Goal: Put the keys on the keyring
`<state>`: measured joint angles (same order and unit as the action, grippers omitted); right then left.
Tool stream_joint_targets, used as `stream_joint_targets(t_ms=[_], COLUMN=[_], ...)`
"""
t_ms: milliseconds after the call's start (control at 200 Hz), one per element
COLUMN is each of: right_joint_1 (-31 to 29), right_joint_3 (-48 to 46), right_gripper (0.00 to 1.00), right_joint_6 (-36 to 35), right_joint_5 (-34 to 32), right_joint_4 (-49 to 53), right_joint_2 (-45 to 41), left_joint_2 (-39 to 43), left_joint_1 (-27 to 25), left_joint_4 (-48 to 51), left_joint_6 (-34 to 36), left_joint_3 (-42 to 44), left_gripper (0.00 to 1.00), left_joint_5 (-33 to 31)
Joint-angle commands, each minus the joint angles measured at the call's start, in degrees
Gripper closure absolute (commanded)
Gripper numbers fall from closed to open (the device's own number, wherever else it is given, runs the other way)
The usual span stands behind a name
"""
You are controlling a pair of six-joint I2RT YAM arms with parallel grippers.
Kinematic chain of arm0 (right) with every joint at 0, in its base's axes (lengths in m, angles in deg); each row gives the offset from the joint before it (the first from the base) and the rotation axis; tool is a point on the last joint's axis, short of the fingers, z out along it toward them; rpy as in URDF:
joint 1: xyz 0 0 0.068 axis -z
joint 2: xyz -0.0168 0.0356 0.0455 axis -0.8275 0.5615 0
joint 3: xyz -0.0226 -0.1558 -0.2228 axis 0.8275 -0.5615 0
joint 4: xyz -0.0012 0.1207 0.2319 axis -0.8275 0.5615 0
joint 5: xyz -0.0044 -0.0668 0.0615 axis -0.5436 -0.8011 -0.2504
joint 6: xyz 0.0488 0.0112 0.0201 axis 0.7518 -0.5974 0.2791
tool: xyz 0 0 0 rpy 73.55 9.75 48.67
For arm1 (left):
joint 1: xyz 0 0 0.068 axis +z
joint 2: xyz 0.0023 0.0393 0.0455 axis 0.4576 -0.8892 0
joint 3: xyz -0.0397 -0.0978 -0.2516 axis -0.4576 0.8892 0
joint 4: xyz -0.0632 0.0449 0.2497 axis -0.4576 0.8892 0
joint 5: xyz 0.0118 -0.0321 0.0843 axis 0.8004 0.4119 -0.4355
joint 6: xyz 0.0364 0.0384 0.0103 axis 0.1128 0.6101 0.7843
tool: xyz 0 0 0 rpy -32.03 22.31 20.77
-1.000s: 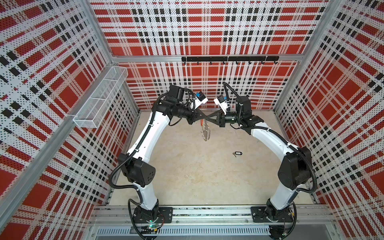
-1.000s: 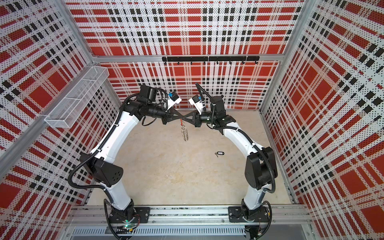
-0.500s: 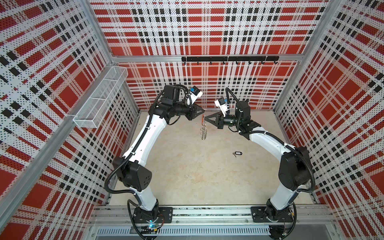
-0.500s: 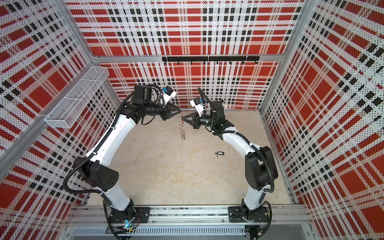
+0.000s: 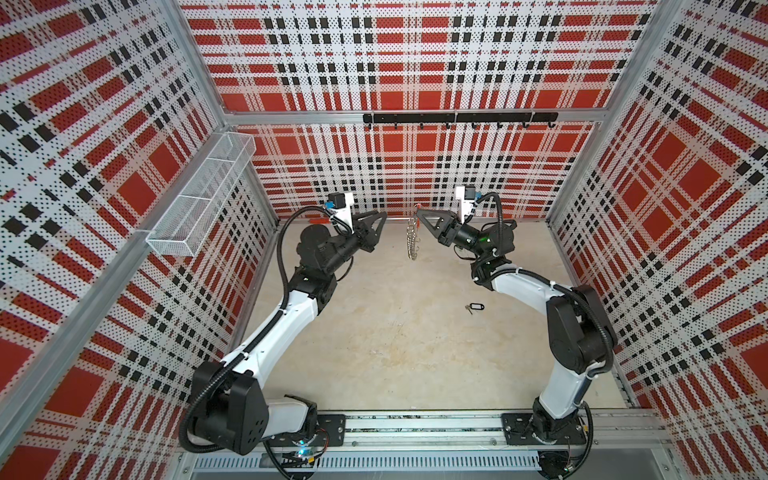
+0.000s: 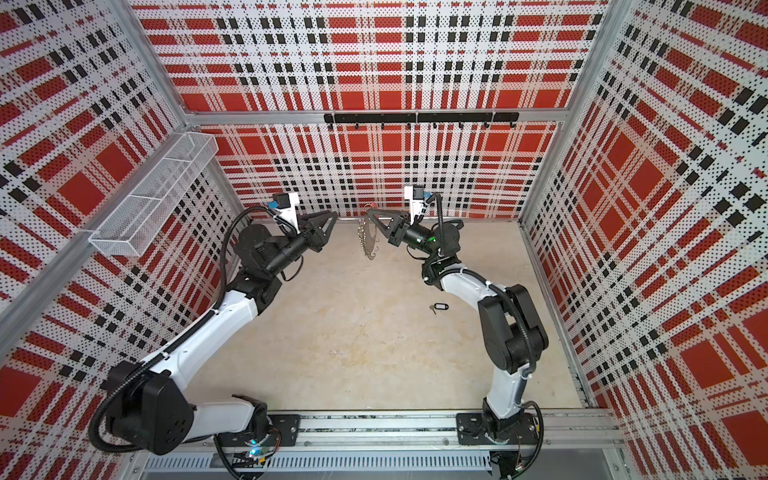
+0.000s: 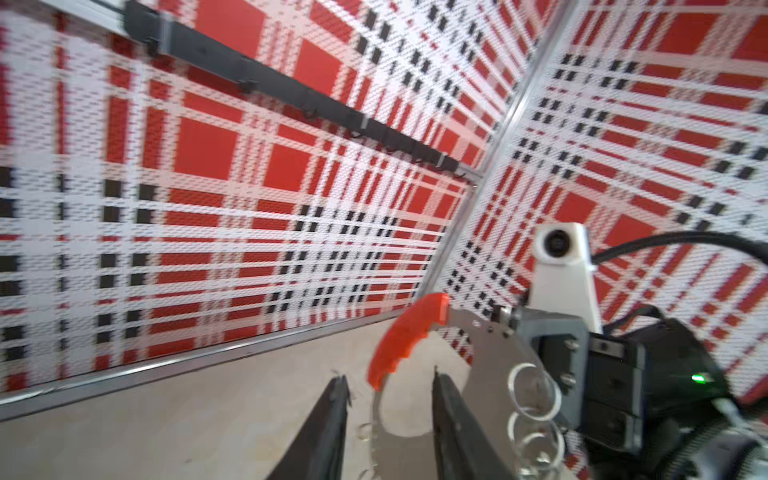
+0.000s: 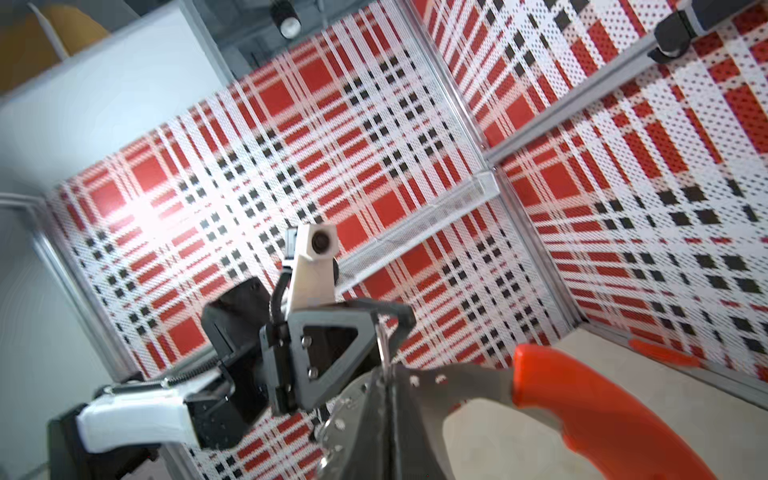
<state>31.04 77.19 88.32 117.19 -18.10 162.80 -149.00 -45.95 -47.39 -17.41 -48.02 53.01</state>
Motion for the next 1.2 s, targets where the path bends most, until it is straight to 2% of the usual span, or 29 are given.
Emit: stream_joint_targets(t_ms=[0,140,301,461,767,1193], right_joint_1=[-0.95,-1.15,-1.27,-1.46,-1.53,-1.61], right_joint_3=[2.61,3.05,3.49,4.37,4.90,5.30], right_gripper=[1.00,1.00,1.00,1.00,1.00,1.00], right_joint_6=[7.75,6.51,7.53,8.04,8.41,7.91], right_joint_5=[-0.96,0.08,0.86,1.84,2.98,3.56], right_joint_4=[-10.52,-8.62,-9.29,-9.32,-9.49,-8.54], right_joint_2=[1.12,0.94,1.59,2.20,2.35,1.91], left_joint_2=[-2.28,-4.56,-7.26,-9.24,-11.13,-12.21], left_joint_1=[-0.44,-1.13,-2.32,-3.33,-4.48,-4.57], left_joint_4=[-11.41,-17.13,-18.06,-19.70,-21.10,-20.97], left_joint_6=[-4.22,-6.94,-7.67,-9.07,-10.00,-10.21], left_joint_3=[-1.15,-1.95,-4.14,-5.41,-6.61,-7.54], left_gripper=[0.62,0.62,0.64,0.69,0.72,1.00], left_joint_5=[4.55,7.87,11.09,12.57,13.73,16.41])
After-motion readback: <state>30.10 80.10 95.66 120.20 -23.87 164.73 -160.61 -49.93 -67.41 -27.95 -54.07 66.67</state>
